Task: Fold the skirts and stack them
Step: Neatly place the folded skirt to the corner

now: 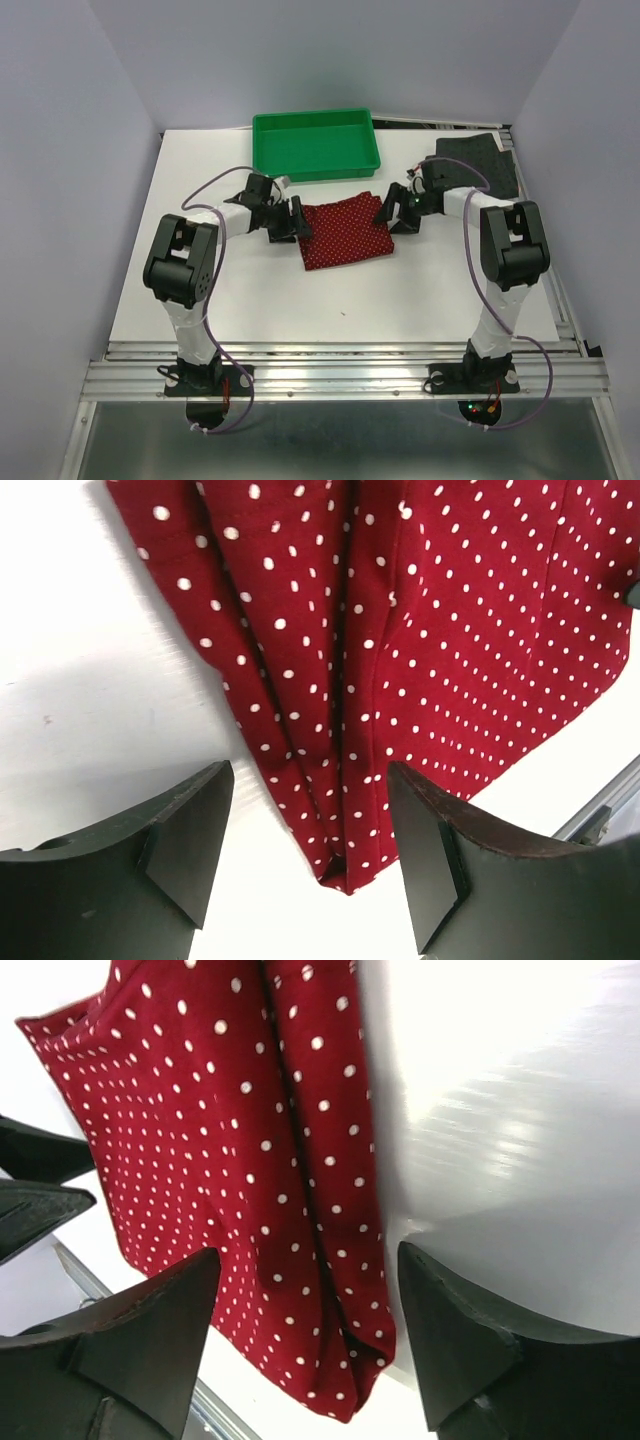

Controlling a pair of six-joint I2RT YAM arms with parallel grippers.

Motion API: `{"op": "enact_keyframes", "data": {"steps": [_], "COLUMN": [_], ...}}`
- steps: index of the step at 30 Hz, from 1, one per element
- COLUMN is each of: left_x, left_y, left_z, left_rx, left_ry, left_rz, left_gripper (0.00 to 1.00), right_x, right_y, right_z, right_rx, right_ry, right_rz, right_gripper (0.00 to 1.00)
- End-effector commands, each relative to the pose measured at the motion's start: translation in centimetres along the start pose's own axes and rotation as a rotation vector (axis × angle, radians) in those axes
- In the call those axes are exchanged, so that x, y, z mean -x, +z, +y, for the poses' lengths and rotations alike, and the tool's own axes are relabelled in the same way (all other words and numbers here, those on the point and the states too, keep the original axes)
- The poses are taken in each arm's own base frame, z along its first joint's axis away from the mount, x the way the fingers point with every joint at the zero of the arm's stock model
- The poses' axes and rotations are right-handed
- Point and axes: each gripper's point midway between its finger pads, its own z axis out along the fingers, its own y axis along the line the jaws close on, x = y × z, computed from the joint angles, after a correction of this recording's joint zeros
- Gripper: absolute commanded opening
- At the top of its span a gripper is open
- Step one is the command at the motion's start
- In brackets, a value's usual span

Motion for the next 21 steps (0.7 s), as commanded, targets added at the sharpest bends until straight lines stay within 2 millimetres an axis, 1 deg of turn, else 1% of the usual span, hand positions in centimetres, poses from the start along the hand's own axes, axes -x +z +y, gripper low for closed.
{"op": "enact_keyframes", "data": {"steps": [1, 2, 4, 5, 7, 8, 11, 12, 13, 14, 15, 16, 17, 18, 19, 20, 21], "left_x": [-3.8, -3.8, -4.2, -4.1, -4.0, -3.9, -3.6, -3.6, -3.3, -3.3, -2.7, -2.3, -2.1, -1.7, -0.7, -1.0, -0.2], "left_y": [1.6, 1.9, 2.2, 2.3, 2.3, 2.3, 2.5, 2.5, 2.5, 2.6, 2.5, 2.5, 2.4, 2.4, 2.3, 2.4, 2.4], "left_z": [2.4, 2.3, 2.1, 2.0, 1.5, 1.4, 0.5, 0.2, -0.2, -0.8, -1.5, -2.0, -2.2, -2.6, -3.5, -3.8, -4.5], "left_rx": [0.098, 0.094, 0.092, 0.089, 0.083, 0.081, 0.067, 0.068, 0.065, 0.059, 0.052, 0.050, 0.077, 0.084, 0.077, 0.092, 0.099], "left_ry": [-0.043, -0.043, -0.046, -0.048, -0.039, -0.036, -0.015, -0.004, 0.008, 0.022, 0.040, 0.055, 0.073, 0.087, 0.111, 0.124, 0.147], "left_rz": [0.110, 0.111, 0.120, 0.119, 0.112, 0.108, 0.101, 0.097, 0.089, 0.087, 0.071, 0.058, 0.047, 0.036, 0.015, 0.025, 0.004], "left_gripper": [0.71, 0.66, 0.61, 0.59, 0.53, 0.47, 0.38, 0.31, 0.26, 0.20, 0.09, 0.04, 0.00, 0.00, 0.00, 0.00, 0.00], "right_x": [-3.0, -2.9, -2.8, -2.5, -1.9, -1.5, -0.6, -0.2, 0.2, 0.5, 0.8, 1.1, 1.8, 2.1, 2.4, 3.2, 3.6], "right_y": [2.1, 2.2, 2.3, 2.3, 2.0, 1.9, 1.6, 1.6, 1.5, 1.5, 1.4, 1.3, 0.9, 0.6, 0.3, -0.3, -0.6], "right_z": [-1.3, -1.3, -1.0, -1.1, -0.9, -0.9, -0.6, -0.6, -0.4, -0.3, -0.2, -0.2, 0.2, 0.4, 0.5, 0.7, 0.7], "right_rx": [-0.037, -0.038, -0.043, -0.054, -0.065, -0.072, -0.075, -0.080, -0.079, -0.078, -0.080, -0.080, -0.076, -0.076, -0.080, -0.098, -0.110], "right_ry": [0.006, 0.005, -0.004, -0.006, -0.015, -0.022, -0.035, -0.045, -0.056, -0.075, -0.089, -0.107, -0.142, -0.160, -0.176, -0.203, -0.220], "right_rz": [0.084, 0.083, 0.078, 0.068, 0.044, 0.032, -0.001, -0.015, -0.027, -0.032, -0.040, -0.050, -0.076, -0.088, -0.101, -0.130, -0.144], "right_gripper": [0.75, 0.70, 0.64, 0.60, 0.59, 0.55, 0.44, 0.38, 0.35, 0.28, 0.27, 0.22, 0.15, 0.12, 0.07, 0.01, 0.01]}}
